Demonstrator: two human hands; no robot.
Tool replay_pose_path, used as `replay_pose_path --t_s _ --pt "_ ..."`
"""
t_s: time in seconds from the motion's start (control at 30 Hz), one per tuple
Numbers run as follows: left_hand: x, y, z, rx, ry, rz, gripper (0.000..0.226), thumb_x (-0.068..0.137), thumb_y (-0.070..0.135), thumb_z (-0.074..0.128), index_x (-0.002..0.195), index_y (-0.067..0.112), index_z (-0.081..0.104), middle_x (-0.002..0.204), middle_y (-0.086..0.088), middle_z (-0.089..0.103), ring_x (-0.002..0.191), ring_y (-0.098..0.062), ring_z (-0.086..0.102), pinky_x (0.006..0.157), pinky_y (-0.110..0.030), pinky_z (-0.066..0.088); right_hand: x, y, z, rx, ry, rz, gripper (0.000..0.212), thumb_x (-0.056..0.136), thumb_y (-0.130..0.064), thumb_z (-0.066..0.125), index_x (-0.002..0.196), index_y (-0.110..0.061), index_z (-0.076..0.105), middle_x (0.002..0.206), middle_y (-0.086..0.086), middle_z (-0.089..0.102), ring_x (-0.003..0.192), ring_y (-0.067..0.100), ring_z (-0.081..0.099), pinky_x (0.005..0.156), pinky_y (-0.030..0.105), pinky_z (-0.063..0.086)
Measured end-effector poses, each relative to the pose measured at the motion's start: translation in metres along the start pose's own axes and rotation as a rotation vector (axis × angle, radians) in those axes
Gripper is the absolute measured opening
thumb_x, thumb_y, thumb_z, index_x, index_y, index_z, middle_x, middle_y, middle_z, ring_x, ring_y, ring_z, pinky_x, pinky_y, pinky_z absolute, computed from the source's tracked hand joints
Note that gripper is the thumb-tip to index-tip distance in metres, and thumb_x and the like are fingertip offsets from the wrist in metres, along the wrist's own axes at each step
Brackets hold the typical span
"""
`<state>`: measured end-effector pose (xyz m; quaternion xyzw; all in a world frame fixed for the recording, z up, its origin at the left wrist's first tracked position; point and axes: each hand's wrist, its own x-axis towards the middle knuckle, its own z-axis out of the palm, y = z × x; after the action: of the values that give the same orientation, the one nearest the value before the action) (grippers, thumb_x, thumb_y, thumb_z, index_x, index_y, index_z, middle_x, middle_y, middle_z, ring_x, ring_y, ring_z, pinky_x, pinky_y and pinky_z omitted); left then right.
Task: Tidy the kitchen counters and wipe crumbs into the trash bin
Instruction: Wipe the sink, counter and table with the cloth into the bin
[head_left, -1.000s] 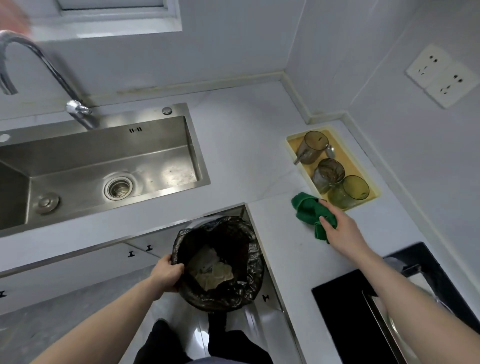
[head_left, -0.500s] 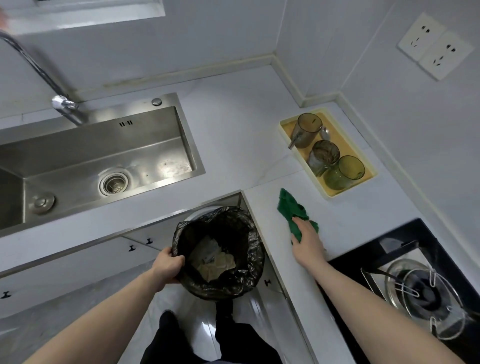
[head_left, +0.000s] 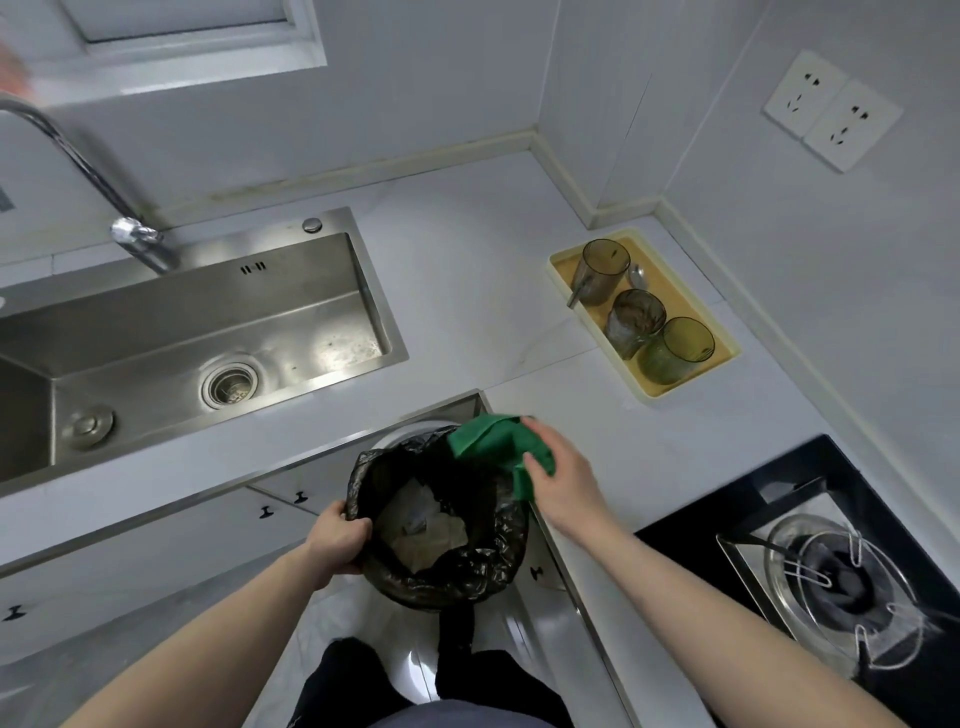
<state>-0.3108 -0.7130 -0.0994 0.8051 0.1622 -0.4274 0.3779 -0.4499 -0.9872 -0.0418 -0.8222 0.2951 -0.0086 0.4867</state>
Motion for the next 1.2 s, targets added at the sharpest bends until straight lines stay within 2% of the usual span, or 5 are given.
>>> replay_pose_path --t_s 0.27,0.47,0.67,0.87,1.2 --pt "-0.006 -0.002 -0.002 0.003 -0.023 -0.002 0.033 0.088 0.002 0.054 0.117 0.016 0.051 0.103 -0.018 0.064 0.084 -0.039 0.071 0.058 -0.047 0.063 0.008 0.065 -0.070 -0.081 0.212 0.183 0.049 0.104 -0.018 0.052 0.152 -0.024 0.044 0.147 0.002 0.053 0.131 0.021 0.051 0.111 0.033 0.040" --pt "-0.010 -0.006 -0.003 0.034 -0.060 0.000 0.031 0.086 0.000 0.055 0.114 0.015 0.055 0.102 -0.019 0.066 0.081 -0.037 0.071 0.052 -0.039 0.059 -0.027 0.073 0.008 -0.263 0.092 0.223 0.055 0.104 -0.010 0.048 0.156 -0.017 0.037 0.162 0.005 0.034 0.151 0.022 0.027 0.125 0.038 0.021" --pt "-0.013 -0.022 0.003 0.073 -0.070 0.057 0.026 0.081 -0.004 0.057 0.101 0.013 0.058 0.093 -0.018 0.066 0.067 -0.035 0.069 0.051 -0.045 0.060 -0.066 0.026 0.065 -0.010 0.061 0.158 0.048 0.103 -0.020 0.053 0.150 -0.029 0.047 0.150 -0.003 0.052 0.137 0.016 0.048 0.116 0.025 0.033" --pt "-0.021 -0.046 -0.008 0.164 -0.137 0.121 0.027 0.079 -0.003 0.058 0.101 0.012 0.058 0.092 -0.025 0.067 0.068 -0.039 0.069 0.064 -0.066 0.058 -0.125 -0.002 0.069 0.259 0.363 0.179 0.045 0.103 -0.027 0.054 0.147 -0.034 0.050 0.144 -0.016 0.055 0.132 0.001 0.050 0.117 0.031 0.039" --pt "-0.060 -0.090 0.000 0.431 -0.259 0.271 0.054 0.053 0.016 0.064 0.105 0.002 0.062 0.098 -0.021 0.069 0.090 -0.039 0.069 0.080 -0.050 0.059 -0.308 0.042 0.039 0.371 0.786 0.363 0.047 0.103 -0.020 0.055 0.148 -0.033 0.050 0.139 -0.010 0.061 0.126 0.007 0.058 0.112 0.040 0.046"
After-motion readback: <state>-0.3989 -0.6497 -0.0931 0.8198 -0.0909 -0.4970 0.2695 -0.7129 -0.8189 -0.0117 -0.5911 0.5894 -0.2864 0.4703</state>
